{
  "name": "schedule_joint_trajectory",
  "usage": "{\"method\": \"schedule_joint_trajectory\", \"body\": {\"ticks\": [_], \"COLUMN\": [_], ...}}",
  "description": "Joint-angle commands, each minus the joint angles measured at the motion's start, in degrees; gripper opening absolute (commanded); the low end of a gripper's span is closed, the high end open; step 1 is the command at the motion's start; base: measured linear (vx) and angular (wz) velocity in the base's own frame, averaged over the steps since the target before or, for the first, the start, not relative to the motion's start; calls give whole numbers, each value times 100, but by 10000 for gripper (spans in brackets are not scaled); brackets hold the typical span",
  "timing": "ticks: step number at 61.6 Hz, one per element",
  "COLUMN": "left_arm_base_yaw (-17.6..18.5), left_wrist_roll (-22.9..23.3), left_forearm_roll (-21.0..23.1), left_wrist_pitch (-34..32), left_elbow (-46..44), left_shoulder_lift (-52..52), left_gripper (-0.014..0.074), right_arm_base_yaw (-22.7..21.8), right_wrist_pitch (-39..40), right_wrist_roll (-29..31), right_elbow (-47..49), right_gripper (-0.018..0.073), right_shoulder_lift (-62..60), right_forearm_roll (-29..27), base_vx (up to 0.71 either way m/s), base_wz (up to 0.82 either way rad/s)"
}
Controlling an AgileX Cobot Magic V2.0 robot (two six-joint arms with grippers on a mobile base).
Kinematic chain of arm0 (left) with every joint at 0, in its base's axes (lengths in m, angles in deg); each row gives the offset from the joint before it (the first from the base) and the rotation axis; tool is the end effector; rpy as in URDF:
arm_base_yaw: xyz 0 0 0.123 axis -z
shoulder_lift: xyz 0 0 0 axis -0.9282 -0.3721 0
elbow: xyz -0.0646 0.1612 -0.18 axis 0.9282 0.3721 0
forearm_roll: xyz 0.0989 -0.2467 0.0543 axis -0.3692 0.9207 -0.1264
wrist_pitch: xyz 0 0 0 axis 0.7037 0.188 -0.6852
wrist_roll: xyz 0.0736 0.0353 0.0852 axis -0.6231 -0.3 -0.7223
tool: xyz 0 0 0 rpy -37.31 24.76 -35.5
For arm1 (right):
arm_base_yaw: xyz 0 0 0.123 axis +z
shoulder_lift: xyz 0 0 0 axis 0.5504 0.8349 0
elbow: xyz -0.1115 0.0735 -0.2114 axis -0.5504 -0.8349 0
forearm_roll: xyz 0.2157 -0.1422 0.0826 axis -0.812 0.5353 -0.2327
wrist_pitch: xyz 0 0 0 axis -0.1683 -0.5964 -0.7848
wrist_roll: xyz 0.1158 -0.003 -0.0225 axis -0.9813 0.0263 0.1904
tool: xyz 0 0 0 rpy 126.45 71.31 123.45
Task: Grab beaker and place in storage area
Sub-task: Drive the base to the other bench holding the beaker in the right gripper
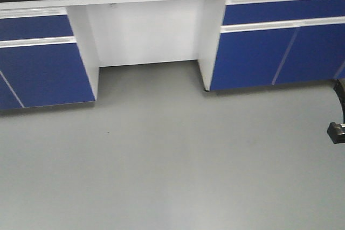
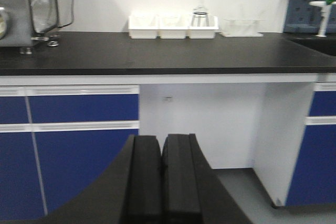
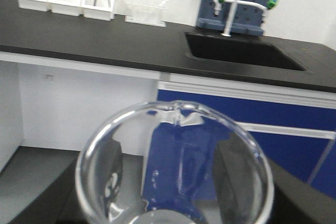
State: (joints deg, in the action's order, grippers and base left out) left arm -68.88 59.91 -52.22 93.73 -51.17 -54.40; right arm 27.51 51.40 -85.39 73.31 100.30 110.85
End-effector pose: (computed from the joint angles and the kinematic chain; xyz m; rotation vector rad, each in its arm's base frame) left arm 0.1388 0.0038 0.1940 -0.1120 1.6060 -0.0629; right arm 0.2000 -0.0009 0.2338 -0.1708 1.6872 -0.0521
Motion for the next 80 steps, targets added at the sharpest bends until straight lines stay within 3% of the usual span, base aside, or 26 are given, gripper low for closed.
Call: {"method": "schedule_joint_trajectory", "body": {"ticks": [1,80], "left_arm_base_yaw": [37,37], "left_wrist_roll": [33,33], "left_forearm_roll": [32,32], "left_wrist_pitch": [-484,-484], "left_elbow": [125,125], "left_shoulder_lift": [109,109], "left_gripper": [-8,-8], "right_arm_base_yaw": [-16,-16], "right_wrist_pitch": [290,290], "right_wrist_roll": [-1,-1], "right_elbow": [184,184], "right_gripper": [0,0], "right_shoulder_lift": [-12,-12], "right_forearm_roll": [-25,-25], "base_vx": [-28,-16], "base_wz": [-43,-69]}}
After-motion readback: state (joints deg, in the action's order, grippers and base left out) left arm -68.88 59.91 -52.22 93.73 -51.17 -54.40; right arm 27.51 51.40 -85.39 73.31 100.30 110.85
